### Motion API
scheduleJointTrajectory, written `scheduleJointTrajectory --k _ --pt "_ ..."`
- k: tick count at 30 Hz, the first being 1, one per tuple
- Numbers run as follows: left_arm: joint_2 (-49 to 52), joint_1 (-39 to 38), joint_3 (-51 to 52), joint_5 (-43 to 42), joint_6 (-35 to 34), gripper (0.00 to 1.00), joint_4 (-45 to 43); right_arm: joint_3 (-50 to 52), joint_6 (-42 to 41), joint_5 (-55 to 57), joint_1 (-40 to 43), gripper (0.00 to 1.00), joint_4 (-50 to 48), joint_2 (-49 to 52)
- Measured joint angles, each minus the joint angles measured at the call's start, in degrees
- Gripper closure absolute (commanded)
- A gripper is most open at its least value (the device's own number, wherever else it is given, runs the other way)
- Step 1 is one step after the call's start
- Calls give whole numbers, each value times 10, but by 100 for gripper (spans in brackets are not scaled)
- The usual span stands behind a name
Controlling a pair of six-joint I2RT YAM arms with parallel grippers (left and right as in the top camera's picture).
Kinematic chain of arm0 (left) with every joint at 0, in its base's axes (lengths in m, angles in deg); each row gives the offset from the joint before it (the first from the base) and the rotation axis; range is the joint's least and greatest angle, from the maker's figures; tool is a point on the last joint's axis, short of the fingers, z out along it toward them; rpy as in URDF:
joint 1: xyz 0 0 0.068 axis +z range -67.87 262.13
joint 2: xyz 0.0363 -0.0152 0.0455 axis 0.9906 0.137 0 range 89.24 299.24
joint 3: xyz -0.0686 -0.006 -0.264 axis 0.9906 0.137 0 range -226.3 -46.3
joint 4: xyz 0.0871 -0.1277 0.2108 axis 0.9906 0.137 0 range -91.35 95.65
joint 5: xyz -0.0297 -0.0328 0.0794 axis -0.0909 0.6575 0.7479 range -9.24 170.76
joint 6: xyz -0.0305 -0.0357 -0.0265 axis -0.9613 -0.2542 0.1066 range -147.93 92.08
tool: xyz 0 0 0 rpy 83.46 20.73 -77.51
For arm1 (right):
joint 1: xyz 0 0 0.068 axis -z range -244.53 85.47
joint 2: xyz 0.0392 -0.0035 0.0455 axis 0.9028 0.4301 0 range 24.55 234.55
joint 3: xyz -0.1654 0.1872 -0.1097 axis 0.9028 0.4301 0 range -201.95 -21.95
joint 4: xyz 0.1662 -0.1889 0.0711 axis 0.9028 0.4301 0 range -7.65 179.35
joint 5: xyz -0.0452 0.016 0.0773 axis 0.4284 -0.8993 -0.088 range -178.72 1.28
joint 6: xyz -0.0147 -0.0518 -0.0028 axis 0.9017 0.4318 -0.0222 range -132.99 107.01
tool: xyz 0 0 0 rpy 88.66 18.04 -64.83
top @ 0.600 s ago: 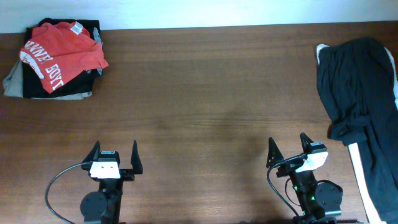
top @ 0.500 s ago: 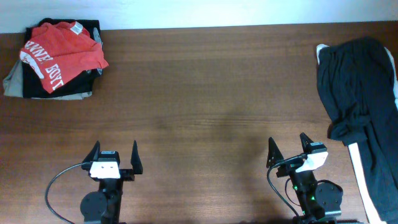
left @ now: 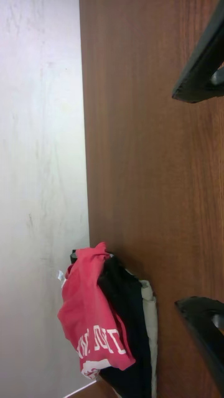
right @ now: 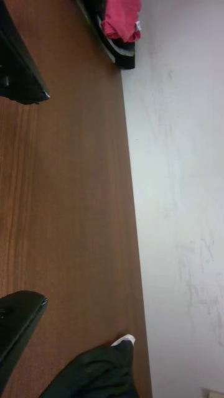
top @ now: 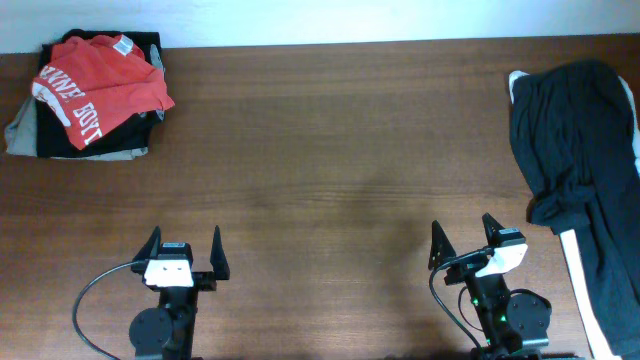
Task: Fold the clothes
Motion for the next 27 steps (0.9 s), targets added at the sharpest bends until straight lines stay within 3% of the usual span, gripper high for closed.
scheduleJointTrajectory --k 19,22,27 --pt "0 0 0 0 0 1 0 0 -9 -3 0 1 -10 0" --pt "0 0 0 0 0 1 0 0 -146 -125 0 1 -25 0" --pt "0 0 0 0 0 1 0 0 -215 -194 0 1 -80 0"
